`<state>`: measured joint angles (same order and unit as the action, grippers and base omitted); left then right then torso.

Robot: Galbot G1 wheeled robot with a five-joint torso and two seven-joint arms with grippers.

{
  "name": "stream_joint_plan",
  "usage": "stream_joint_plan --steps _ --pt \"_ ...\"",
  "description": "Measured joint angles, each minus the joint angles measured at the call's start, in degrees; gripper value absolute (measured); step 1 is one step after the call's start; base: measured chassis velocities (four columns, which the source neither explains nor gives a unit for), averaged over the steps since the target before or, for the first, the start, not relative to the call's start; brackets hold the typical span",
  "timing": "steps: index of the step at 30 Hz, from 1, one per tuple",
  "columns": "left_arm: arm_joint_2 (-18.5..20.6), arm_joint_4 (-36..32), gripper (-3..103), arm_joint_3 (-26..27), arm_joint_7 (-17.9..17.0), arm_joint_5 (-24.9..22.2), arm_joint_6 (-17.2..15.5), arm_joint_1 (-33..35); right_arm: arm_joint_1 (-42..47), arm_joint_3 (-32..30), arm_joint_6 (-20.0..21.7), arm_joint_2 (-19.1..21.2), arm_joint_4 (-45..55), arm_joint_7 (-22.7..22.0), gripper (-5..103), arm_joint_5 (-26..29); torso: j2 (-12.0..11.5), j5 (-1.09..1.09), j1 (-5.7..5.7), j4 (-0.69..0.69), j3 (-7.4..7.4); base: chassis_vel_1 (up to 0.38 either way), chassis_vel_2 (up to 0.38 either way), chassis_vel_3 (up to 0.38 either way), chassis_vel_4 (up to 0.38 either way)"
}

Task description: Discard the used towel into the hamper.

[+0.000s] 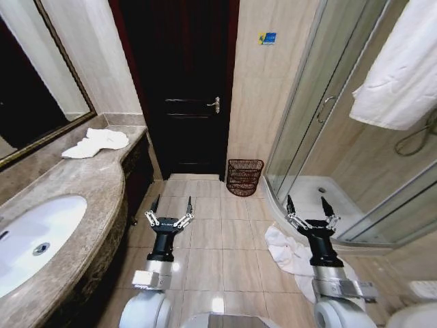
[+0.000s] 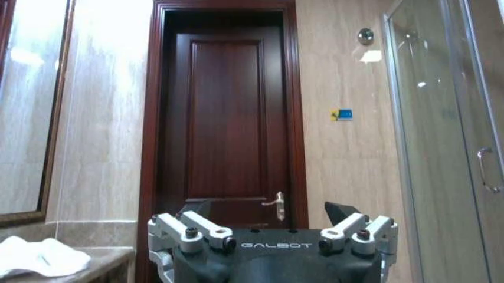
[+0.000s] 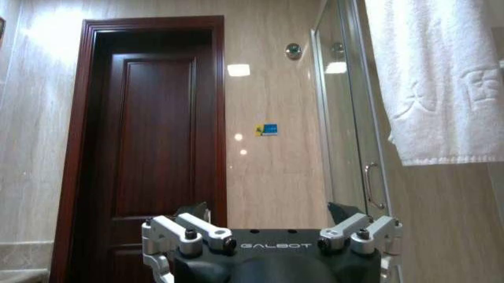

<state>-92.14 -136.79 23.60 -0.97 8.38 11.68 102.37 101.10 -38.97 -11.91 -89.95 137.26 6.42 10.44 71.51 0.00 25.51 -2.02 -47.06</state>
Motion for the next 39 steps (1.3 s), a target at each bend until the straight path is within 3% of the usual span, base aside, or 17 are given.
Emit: stream_joint_plan --steps 10,15,16,19,27,32,37,39 --pt "0.00 -1.36 100 0.09 1.77 -3.64 -3.37 -0.34 0.00 -0.01 -0.10 -0.27 0.29 0.53 100 0.44 0.00 0.00 0.00 0.00 0.00 0.000 0.000 0.000 0.000" --pt "0.00 -1.90 100 -0.40 1.99 -9.75 -5.29 0.07 -0.16 -0.66 -0.12 0.04 0.20 0.43 100 1.10 0.00 0.00 0.00 0.00 0.00 0.000 0.000 0.000 0.000" --pt "0.00 -2.27 99 -0.28 3.31 -15.35 -6.87 -0.18 -0.30 -0.62 -0.18 -0.27 0.25 0.43 100 1.03 0.00 0.00 0.00 0.00 0.00 0.000 0.000 0.000 0.000" --pt "0.00 -3.05 99 0.63 4.78 -17.96 -8.35 -0.45 -0.32 -0.69 -0.40 -0.31 0.62 0.41 100 1.01 0.00 0.00 0.00 0.00 0.00 0.000 0.000 0.000 0.000" --pt "0.00 -3.98 96 2.47 4.95 -12.53 -7.76 -0.10 -0.63 -0.12 -1.78 -1.08 0.20 0.81 100 0.81 0.00 0.00 0.00 0.00 0.00 0.000 0.000 0.000 0.000" --pt "0.00 -4.22 100 2.37 4.71 -9.53 -7.19 0.61 -0.50 1.01 -2.23 -1.50 -0.04 1.95 100 -0.20 0.00 0.00 0.00 0.00 0.00 0.000 0.000 0.000 0.000" --pt "0.00 -3.55 100 2.77 7.54 -5.33 -6.10 0.77 -0.17 1.44 -2.28 -1.43 0.35 3.00 100 -1.01 0.01 0.00 -0.02 0.00 0.01 -0.039 0.014 0.017 -0.013" --pt "0.00 -3.21 100 2.50 7.60 -5.81 -6.20 0.71 0.03 1.66 -2.26 -1.31 0.63 3.39 100 -1.01 0.01 0.00 -0.02 0.00 0.01 -0.073 0.062 0.062 -0.090"
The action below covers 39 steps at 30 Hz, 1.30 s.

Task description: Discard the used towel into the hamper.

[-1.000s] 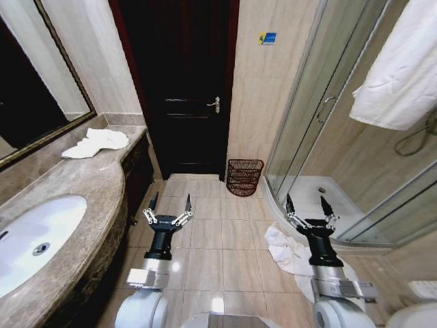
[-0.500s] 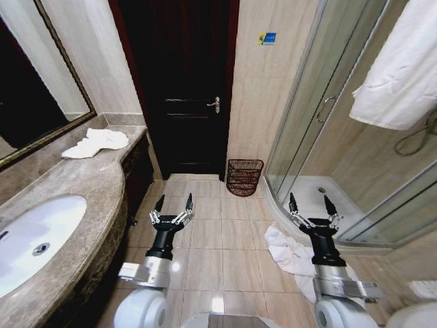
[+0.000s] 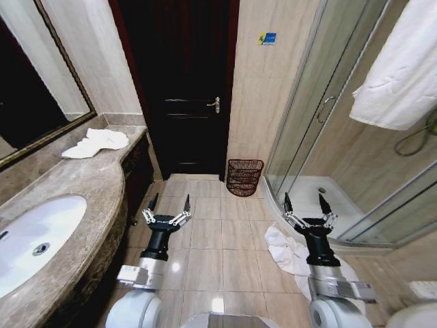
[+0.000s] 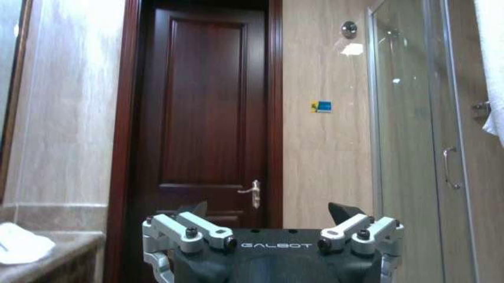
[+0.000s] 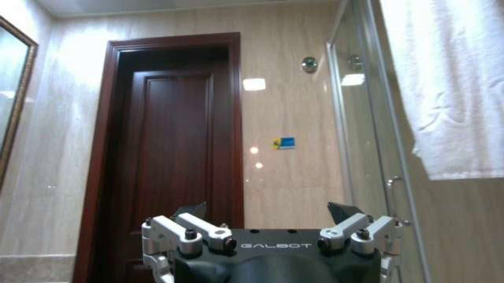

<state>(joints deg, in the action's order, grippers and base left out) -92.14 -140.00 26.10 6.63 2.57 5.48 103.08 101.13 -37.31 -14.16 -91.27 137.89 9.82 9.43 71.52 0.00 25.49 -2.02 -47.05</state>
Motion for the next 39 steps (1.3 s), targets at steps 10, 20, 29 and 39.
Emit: stream_joint_plan --steps 10,20,29,39 --pt "0.00 1.43 100 -0.41 -1.10 2.35 0.29 -0.48 -0.05 2.55 0.07 -0.35 -0.17 0.44 100 -1.29 -0.01 0.02 0.04 0.01 -0.01 -0.167 0.164 0.172 -0.163" --pt "0.00 0.89 100 -0.12 -2.74 2.61 1.53 0.02 0.01 2.72 -1.91 0.09 0.09 0.08 100 -1.34 -0.02 0.00 0.07 0.00 -0.02 -0.211 0.207 0.213 -0.216" --pt "0.00 1.34 103 -0.89 -4.61 0.21 1.30 -0.21 0.41 1.97 -3.56 0.11 -0.05 -0.65 100 -1.40 -0.01 0.01 0.00 0.01 0.00 -0.051 0.055 0.019 -0.048" --pt "0.01 0.76 99 -0.46 -7.10 -2.64 -0.49 -0.63 0.08 2.22 -3.04 -0.22 0.66 -3.68 100 -1.48 0.00 0.00 0.02 0.01 -0.01 0.012 -0.007 -0.010 0.007"
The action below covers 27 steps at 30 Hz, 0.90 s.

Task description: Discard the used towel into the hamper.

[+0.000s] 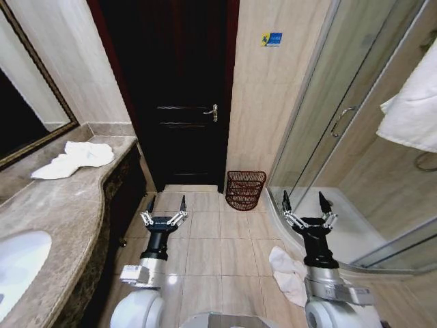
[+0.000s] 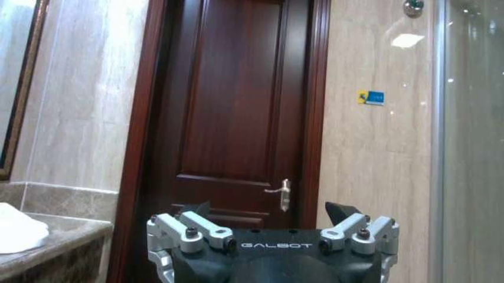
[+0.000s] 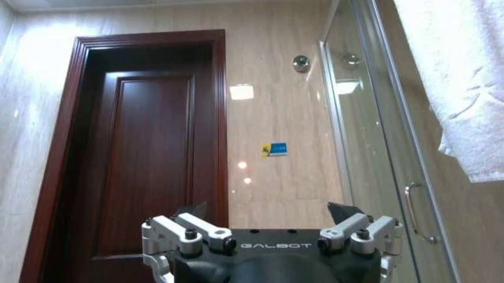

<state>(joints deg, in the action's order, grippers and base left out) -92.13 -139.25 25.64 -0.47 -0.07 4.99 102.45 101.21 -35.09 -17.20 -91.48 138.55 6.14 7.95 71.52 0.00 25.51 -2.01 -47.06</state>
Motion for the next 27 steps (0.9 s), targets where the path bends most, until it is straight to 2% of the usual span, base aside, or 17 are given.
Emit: stream_joint_plan --steps 5,14,27 --pt "0.00 -0.17 99 -0.08 -1.13 0.09 -0.83 0.07 0.59 -0.40 1.90 0.19 0.79 -1.82 100 -1.13 0.00 0.00 0.01 0.00 0.00 0.004 0.022 0.031 -0.002" --pt "0.00 -0.92 99 0.18 -1.18 0.21 -1.60 0.02 0.52 0.45 1.45 -0.21 1.12 0.03 100 -1.96 0.00 0.00 0.00 0.00 0.00 0.067 0.052 0.051 0.055" --pt "0.00 -0.58 97 -0.01 -2.96 2.69 -2.99 0.18 0.82 1.17 3.63 0.06 1.45 -1.17 100 -2.84 -0.01 0.00 0.00 -0.01 0.00 0.105 0.098 0.104 0.108"
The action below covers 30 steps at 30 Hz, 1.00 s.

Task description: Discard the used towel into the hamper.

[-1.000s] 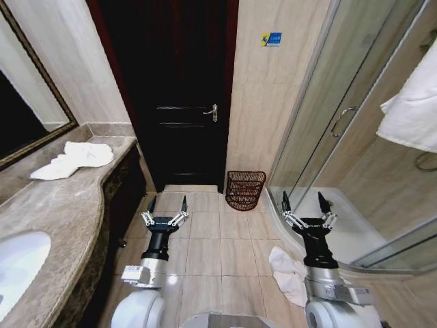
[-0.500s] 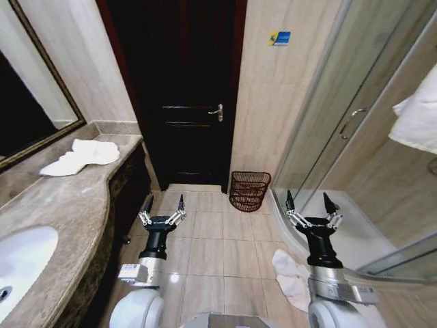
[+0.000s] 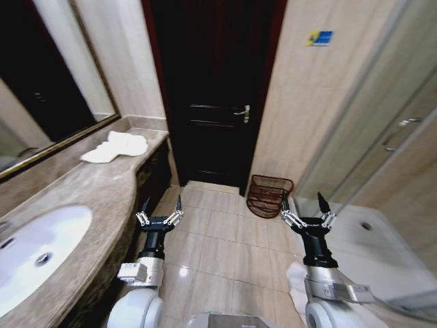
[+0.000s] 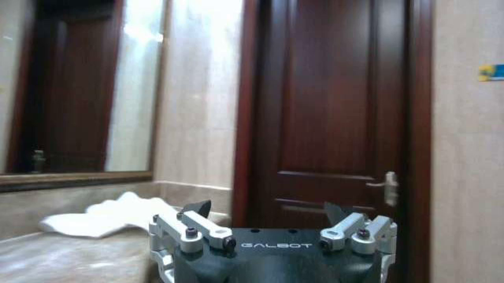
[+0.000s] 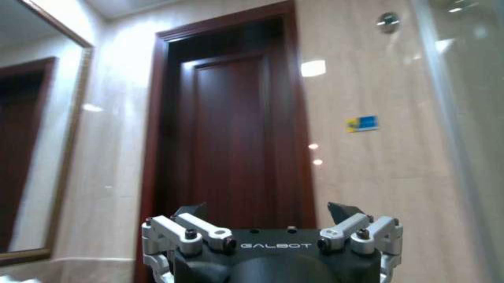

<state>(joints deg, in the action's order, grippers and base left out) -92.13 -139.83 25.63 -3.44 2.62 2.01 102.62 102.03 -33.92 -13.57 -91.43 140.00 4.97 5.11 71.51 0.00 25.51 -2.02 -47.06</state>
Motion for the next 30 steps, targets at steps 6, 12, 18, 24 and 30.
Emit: stream_joint_plan --steps 6,12,18,24,30 --pt "0.00 0.83 97 -0.13 -0.95 1.39 0.44 -0.35 0.52 -0.16 0.66 0.15 0.67 1.49 100 -0.06 0.00 0.00 0.00 -0.01 0.00 0.122 0.129 0.133 0.115" --pt "0.00 1.38 98 0.59 -2.65 2.56 0.44 -0.97 0.58 -0.32 0.62 0.07 1.36 4.21 100 0.62 0.00 0.00 0.00 0.01 0.00 0.047 0.045 0.062 0.049" --pt "0.00 1.67 100 0.79 -2.23 3.59 0.19 -0.91 0.74 -0.42 0.40 -0.12 1.52 4.58 100 1.01 0.01 0.00 -0.02 0.01 0.00 -0.007 0.008 0.009 -0.010" --pt "0.00 2.17 99 0.63 -1.75 4.14 -0.04 -1.27 0.78 -0.86 0.32 -0.06 1.94 4.20 100 1.58 0.00 0.00 0.00 0.00 0.00 -0.083 0.103 0.086 -0.094" --pt "0.00 2.19 99 0.93 -1.71 4.04 -0.28 -1.43 0.70 -0.90 0.27 -0.07 1.96 4.13 100 1.97 0.00 0.00 0.01 0.00 -0.01 -0.108 0.121 0.123 -0.124"
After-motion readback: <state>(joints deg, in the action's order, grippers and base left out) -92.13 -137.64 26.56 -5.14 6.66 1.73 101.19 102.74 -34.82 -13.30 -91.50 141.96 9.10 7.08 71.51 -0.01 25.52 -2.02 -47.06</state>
